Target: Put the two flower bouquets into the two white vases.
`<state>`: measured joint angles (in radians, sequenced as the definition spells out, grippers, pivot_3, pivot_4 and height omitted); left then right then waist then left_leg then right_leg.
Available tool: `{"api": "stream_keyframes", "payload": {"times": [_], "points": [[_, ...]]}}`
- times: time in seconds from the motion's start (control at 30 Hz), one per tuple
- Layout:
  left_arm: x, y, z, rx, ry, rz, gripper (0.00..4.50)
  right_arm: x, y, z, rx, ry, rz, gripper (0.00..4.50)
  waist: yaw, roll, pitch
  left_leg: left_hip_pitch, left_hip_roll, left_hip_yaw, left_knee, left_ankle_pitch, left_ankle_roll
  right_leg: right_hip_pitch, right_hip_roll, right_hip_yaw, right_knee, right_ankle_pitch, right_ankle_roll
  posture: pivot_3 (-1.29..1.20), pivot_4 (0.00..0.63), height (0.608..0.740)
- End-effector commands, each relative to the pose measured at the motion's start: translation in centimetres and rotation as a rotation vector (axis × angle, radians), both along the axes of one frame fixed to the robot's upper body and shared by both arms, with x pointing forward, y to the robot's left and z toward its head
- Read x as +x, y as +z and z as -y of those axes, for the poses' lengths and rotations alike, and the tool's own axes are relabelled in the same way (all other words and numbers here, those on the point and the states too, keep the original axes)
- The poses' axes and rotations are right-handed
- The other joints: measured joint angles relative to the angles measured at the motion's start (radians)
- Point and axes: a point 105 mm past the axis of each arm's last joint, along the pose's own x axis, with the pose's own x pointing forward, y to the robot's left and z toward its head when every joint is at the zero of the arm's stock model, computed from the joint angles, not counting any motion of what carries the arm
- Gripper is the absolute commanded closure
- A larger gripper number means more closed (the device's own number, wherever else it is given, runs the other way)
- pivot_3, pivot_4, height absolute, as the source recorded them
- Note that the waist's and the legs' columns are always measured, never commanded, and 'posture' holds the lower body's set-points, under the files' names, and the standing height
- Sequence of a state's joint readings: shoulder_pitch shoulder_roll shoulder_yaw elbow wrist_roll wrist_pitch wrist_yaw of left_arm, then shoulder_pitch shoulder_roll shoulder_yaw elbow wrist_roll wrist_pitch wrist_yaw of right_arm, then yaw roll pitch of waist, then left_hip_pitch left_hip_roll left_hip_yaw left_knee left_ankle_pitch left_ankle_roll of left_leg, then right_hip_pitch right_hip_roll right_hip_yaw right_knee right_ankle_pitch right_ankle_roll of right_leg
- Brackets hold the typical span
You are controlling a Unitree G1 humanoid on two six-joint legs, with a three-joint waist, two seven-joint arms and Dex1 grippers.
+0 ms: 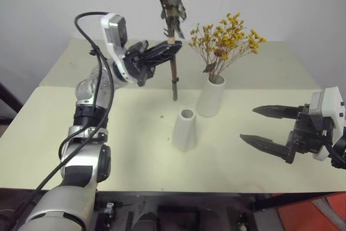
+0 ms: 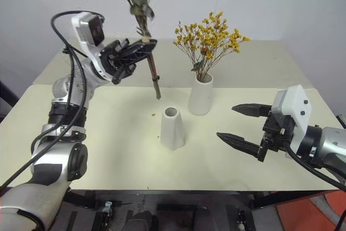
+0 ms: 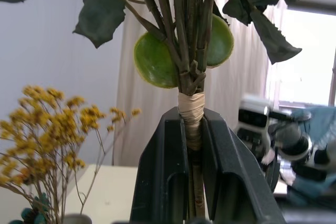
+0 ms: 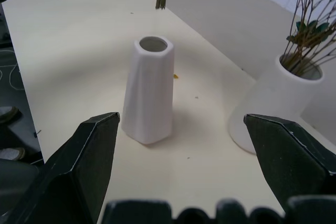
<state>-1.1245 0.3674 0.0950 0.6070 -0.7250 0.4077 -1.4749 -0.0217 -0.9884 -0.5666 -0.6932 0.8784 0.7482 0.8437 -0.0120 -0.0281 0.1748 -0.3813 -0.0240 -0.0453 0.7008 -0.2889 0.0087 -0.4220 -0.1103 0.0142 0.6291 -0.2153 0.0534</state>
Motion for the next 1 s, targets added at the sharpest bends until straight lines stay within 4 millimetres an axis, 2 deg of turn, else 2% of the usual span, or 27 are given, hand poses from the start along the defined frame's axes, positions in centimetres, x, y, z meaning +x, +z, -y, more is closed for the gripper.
{"api": "stream_keyframes", "payload": {"times": [0.03,0.13,0.43,0.8,1.0], "points": [[-0.7,0.6,1.3,0.043,-0.039,0.112,4.38,-0.3,1.0,0.2,-0.016,-0.014,0.067,0.0,0.0,0.0,0.0,0.0,0.0,0.0,0.0,0.0,0.0,0.0,0.0,0.0,0.0,0.0,0.0,0.0,0.15,0.74],[-0.7,0.5,2.1,0.029,-0.072,0.107,4.38,-0.4,0.9,0.2,-0.012,-0.024,0.073,0.0,0.001,0.0,0.0,0.0,0.0,0.0,0.0,0.0,0.0,0.0,0.0,0.0,0.0,0.0,0.0,0.0,0.15,0.74],[-0.8,0.6,2.7,0.035,-0.112,0.101,4.38,-0.4,0.6,0.1,-0.006,-0.035,0.082,0.0,0.001,0.0,0.0,0.0,0.0,-0.001,0.001,0.0,0.0,0.0,0.0,0.0,0.0,0.0,0.0,0.0,0.15,0.74],[-1.8,1.9,2.3,0.057,-0.135,0.176,4.38,-0.3,0.4,0.0,-0.001,-0.037,0.081,0.0,0.001,0.0,0.0,0.0,0.0,-0.001,0.001,0.0,0.0,0.0,0.0,0.0,0.0,0.0,0.0,0.0,0.15,0.74],[-1.7,2.4,2.2,0.028,-0.136,0.156,4.38,-0.1,0.3,0.0,0.001,-0.038,0.082,0.0,0.001,0.0,0.0,0.0,0.0,-0.001,0.001,0.0,0.0,0.0,0.0,0.0,0.0,0.0,0.0,0.0,0.15,0.74]]}}
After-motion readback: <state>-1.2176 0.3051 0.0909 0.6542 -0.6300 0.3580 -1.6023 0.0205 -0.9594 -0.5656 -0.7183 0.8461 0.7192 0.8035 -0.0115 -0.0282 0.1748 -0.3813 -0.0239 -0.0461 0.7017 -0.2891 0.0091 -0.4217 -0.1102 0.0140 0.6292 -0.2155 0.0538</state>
